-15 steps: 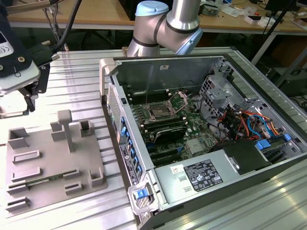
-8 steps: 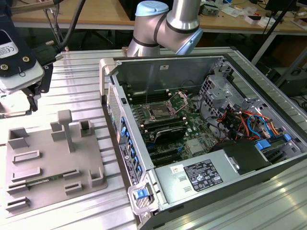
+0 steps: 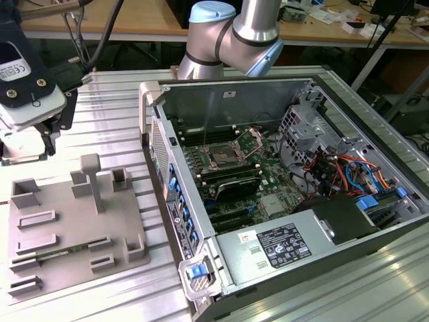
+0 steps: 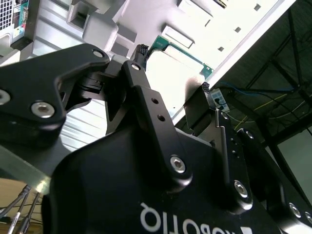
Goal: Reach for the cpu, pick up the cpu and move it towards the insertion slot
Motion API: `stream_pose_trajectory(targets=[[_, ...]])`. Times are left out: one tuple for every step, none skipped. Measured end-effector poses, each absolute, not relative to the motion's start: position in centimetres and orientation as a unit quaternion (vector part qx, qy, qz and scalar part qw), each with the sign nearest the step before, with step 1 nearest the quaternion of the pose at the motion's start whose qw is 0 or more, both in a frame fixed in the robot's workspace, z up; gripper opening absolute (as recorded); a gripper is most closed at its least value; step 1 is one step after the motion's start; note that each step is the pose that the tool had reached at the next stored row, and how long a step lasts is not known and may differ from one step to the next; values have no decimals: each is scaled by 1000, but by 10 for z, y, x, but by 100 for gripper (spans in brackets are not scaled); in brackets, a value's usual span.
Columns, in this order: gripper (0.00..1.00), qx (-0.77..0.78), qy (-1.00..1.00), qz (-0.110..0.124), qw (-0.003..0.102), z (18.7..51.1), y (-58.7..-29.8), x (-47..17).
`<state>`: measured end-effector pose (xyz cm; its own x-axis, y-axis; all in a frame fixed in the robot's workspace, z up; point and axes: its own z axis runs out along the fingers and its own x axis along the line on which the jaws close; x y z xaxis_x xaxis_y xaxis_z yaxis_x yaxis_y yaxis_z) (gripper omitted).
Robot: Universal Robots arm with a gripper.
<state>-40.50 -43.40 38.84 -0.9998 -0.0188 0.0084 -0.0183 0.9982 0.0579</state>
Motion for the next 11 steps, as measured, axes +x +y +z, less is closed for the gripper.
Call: stream_pose_trajectory(targets=[[55,9,-1000,-29,4,388,-434,-405],[55,9,-1000,-29,4,388,-434,-404],[55,9,-1000,-29,4,388,-434,-400],[55,9,-1000,-29,4,388,-434,-390],[55,9,-1000,-29,4,388,-434,-384],[55,9,-1000,-29,4,388,-434,-383],[55,9,-1000,-29,4,388,-434,-382],[55,9,-1000,-29,4,388,-434,-381],[55,9,-1000,-29,4,388,-434,-380],[55,9,-1000,-29,4,388,-434,-379],[55,9,-1000,-29,4,388,-434,-378]])
